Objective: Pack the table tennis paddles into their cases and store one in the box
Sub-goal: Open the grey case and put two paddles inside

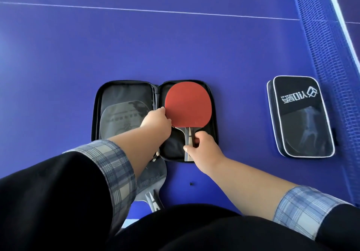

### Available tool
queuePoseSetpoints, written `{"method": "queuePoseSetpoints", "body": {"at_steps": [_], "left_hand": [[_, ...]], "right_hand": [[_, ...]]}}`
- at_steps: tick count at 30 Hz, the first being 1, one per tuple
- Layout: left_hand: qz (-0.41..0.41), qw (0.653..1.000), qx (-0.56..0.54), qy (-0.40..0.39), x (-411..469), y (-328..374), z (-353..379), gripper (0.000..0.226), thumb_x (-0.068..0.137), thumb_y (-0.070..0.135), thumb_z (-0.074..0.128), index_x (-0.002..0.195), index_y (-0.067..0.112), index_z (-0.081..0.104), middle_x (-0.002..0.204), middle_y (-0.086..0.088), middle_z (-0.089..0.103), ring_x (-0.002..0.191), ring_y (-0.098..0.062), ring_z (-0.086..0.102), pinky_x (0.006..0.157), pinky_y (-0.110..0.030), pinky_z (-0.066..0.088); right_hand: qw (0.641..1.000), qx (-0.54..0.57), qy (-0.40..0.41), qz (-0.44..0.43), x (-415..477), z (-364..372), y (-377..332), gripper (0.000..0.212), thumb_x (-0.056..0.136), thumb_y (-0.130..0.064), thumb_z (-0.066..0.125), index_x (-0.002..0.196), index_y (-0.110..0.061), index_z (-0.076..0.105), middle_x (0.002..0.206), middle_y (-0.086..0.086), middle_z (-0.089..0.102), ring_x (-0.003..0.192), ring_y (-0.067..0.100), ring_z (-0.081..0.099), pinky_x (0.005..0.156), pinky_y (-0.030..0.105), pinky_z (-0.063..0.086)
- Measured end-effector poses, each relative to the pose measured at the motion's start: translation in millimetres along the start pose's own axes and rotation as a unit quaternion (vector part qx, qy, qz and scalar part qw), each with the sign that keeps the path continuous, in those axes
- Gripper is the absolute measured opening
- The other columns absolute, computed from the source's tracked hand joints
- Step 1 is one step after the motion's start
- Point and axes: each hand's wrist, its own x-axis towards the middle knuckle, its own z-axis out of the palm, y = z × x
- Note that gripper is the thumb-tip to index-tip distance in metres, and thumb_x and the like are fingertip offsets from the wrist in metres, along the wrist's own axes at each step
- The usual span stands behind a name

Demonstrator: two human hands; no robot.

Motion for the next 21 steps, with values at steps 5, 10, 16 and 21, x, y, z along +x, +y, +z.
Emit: {"method": "queuePoseSetpoints", "body": {"at_steps": [5,10,16,21], "left_hand": [[0.059,0.998,-0.016,0.024,-31.4,-9.2,7.2,0.036,0.091,0.021,0.055,0.127,0.02,0.053,0.122,-0.007,0.06,0.102,-0.029,0.061,0.087,-0.037,0.05],[0.162,0.979,0.123,-0.003,-84.7,-12.0,37.9,0.035,0.089,0.042,0.061,0.12,0.027,0.056,0.111,0.009,0.065,0.107,-0.019,0.06,0.098,-0.035,0.041],[0.129,0.978,0.16,0.034,-89.4,-13.8,63.7,0.038,0.088,0.06,0.056,0.113,0.032,0.057,0.095,0.013,0.069,0.109,-0.016,0.056,0.116,-0.036,0.019],[0.088,0.969,0.23,0.026,-90.3,-6.4,68.7,0.026,0.094,0.052,0.047,0.1,0.031,0.061,0.095,0.007,0.065,0.108,-0.021,0.058,0.113,-0.042,0.014]], "right_hand": [[0.99,-0.096,-0.07,-0.082,-6.2,-19.8,12.4,0.064,0.081,-0.047,0.071,0.133,-0.019,0.047,0.117,-0.002,0.052,0.098,0.02,0.06,0.083,0.038,0.055],[0.963,-0.211,-0.087,-0.141,-15.4,-22.5,26.2,0.07,0.077,-0.047,0.077,0.134,-0.018,0.048,0.122,0.002,0.058,0.113,0.026,0.057,0.082,0.035,0.048],[0.951,-0.242,-0.056,-0.183,-13.9,-21.7,27.1,0.032,0.09,-0.045,0.065,0.098,-0.015,0.058,0.092,0.001,0.062,0.087,0.027,0.058,0.064,0.035,0.043],[0.943,-0.273,-0.035,-0.189,-16.9,-21.7,27.2,0.025,0.095,-0.043,0.058,0.095,-0.018,0.057,0.091,0.001,0.062,0.086,0.027,0.057,0.065,0.033,0.036]]}}
